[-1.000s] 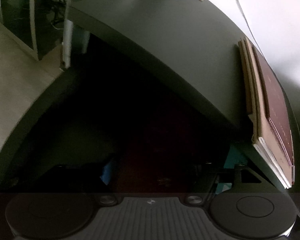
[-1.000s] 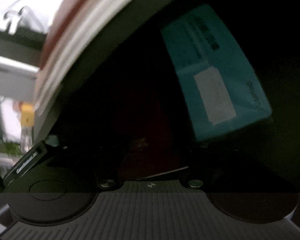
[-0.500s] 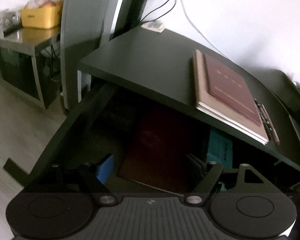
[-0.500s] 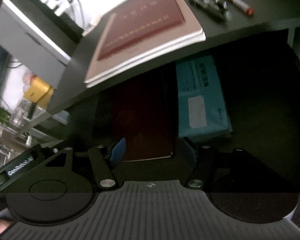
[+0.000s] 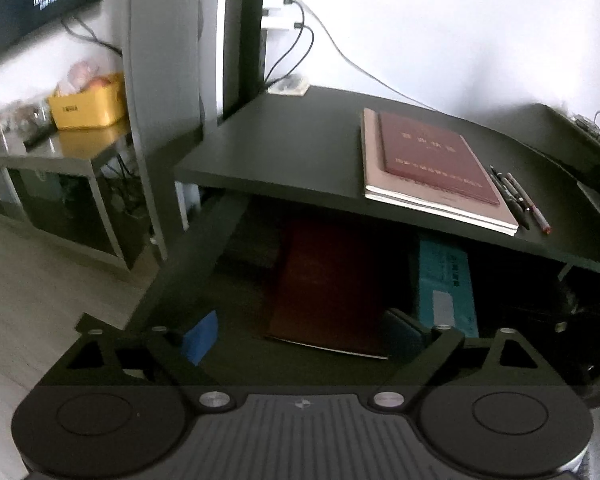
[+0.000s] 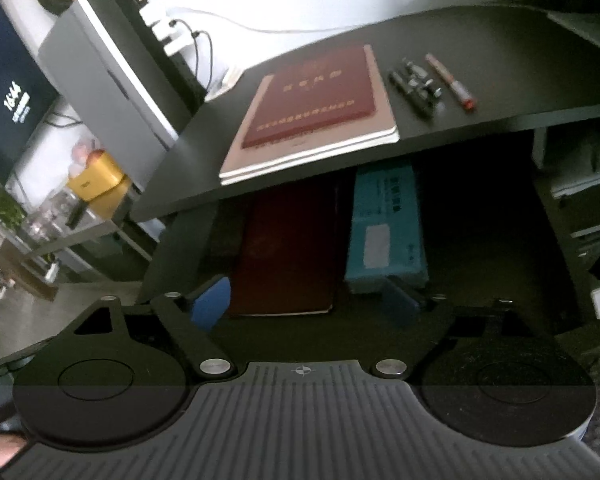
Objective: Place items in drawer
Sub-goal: 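Withdraw both grippers out of the open drawer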
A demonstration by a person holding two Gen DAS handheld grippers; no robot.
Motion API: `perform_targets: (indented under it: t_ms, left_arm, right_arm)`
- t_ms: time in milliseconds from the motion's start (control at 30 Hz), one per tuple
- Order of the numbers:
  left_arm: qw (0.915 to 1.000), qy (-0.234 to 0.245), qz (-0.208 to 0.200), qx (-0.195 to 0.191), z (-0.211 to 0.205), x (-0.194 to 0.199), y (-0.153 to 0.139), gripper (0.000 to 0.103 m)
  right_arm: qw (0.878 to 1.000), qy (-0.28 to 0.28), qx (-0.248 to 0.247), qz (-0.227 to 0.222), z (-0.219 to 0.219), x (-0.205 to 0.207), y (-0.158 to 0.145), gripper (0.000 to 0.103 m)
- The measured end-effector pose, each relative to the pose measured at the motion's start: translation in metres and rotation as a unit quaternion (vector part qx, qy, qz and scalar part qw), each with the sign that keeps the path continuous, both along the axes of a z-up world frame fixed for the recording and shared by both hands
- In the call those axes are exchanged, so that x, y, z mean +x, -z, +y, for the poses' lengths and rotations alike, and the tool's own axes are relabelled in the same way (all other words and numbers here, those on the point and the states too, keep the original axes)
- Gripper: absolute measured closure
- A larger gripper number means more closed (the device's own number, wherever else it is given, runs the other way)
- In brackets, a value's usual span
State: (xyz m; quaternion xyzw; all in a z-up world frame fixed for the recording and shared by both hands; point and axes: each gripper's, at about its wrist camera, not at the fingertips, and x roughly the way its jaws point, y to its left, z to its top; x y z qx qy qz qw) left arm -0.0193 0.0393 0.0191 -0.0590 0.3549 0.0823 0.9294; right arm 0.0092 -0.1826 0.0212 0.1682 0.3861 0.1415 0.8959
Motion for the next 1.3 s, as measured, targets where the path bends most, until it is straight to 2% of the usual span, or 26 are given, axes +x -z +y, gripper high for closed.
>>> perform_targets:
  t_ms: [100, 200, 500, 667, 900, 1133, 1300]
  left_arm:
    - [0.9999, 0.007, 0.004, 0.011, -0.003, -0.008, 0.0, 0.011]
    - [0.9996, 0.022, 0.015, 0.006, -0.006, -0.015, 0.003, 0.01]
    - [0.9966, 0.065, 0.049, 0.011, -0.013, -0.034, 0.02, 0.01]
    - [0.9927, 0.079, 0.089, 0.021, -0.017, -0.031, 0.041, 0.01]
    - [0.9932, 0.012, 0.113, 0.026, -0.002, -0.022, 0.06, 0.01]
    - [0.9916, -0.019, 0.126, 0.021, 0.006, -0.011, 0.074, 0.01]
    - [0.9924, -0.03, 0.117, 0.02, 0.007, -0.004, 0.075, 0.01]
  right_arm:
    - [1.0, 0.02, -0.02, -0.002, -0.007, -0.01, -0.002, 0.014]
    - [0.999, 0.028, -0.022, 0.006, -0.016, -0.018, 0.001, 0.01]
    - [1.0, 0.006, 0.03, 0.007, -0.044, -0.055, 0.003, 0.006]
    - [0.999, 0.013, 0.0, 0.029, -0.049, -0.063, 0.014, 0.006]
    - [0.993, 0.044, -0.107, 0.039, -0.046, -0.056, 0.033, 0.006]
    - [0.99, 0.043, -0.119, 0.068, -0.048, -0.045, 0.052, 0.006]
    - [0.989, 0.042, -0.129, 0.064, -0.047, -0.031, 0.063, 0.006]
